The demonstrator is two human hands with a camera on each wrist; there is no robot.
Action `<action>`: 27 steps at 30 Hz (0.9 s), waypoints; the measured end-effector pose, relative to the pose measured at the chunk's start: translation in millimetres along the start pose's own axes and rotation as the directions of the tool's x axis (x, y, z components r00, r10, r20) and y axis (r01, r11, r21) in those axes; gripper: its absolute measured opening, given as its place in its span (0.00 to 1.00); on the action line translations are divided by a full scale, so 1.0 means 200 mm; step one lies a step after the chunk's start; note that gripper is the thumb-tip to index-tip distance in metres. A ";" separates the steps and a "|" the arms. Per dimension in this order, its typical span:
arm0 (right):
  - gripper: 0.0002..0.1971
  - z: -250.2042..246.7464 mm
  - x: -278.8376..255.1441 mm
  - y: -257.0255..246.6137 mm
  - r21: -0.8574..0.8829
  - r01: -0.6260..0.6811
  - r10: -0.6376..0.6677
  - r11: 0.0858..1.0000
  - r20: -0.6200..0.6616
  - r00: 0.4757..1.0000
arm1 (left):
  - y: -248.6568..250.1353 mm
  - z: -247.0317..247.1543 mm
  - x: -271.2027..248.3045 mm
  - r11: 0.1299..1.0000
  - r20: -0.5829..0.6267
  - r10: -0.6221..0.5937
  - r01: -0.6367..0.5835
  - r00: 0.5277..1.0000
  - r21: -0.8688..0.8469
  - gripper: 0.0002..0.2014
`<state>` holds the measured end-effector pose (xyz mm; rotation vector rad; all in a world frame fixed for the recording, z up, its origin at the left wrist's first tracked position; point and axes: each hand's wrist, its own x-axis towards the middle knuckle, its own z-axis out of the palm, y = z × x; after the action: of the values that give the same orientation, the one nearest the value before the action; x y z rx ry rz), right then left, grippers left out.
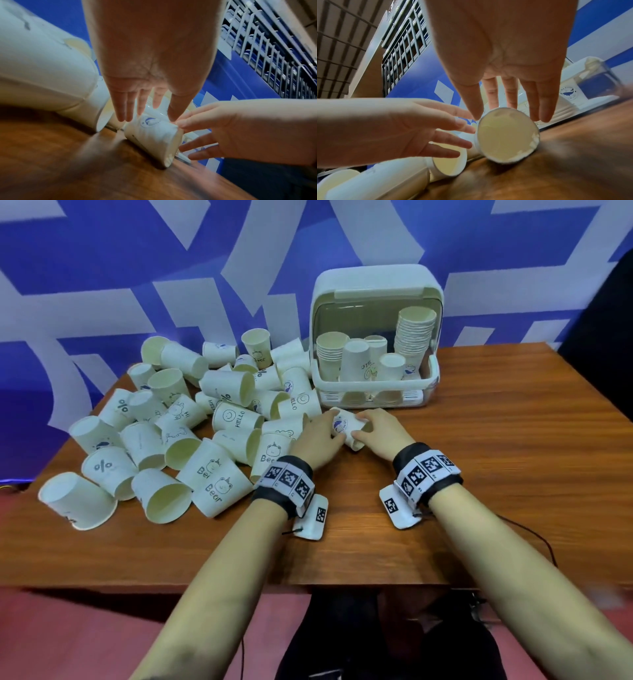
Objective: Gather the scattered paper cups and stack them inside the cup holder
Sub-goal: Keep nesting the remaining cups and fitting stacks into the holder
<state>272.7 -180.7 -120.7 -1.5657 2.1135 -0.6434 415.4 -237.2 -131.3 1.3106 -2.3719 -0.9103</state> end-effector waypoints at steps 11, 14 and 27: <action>0.23 -0.05 -0.15 0.06 0.074 -0.022 0.018 0.997 0.050 0.999 | 0.05 0.05 -0.05 0.997 0.051 0.045 -0.041 0.998 -0.069 0.36; 0.24 -0.05 -0.18 0.09 0.090 -0.019 0.013 0.996 0.062 0.998 | 0.04 0.08 -0.07 0.998 0.085 0.027 -0.021 0.996 -0.066 0.37; 0.22 -0.30 -0.19 0.11 0.212 0.165 -0.120 0.963 -0.209 0.971 | 0.27 -0.01 -0.03 0.922 -0.050 0.307 -0.310 0.950 -0.233 0.26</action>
<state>231.6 -131.8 -82.8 -1.5899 1.9862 -1.0893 383.8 -212.7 -94.7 0.8195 -2.2846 -1.0428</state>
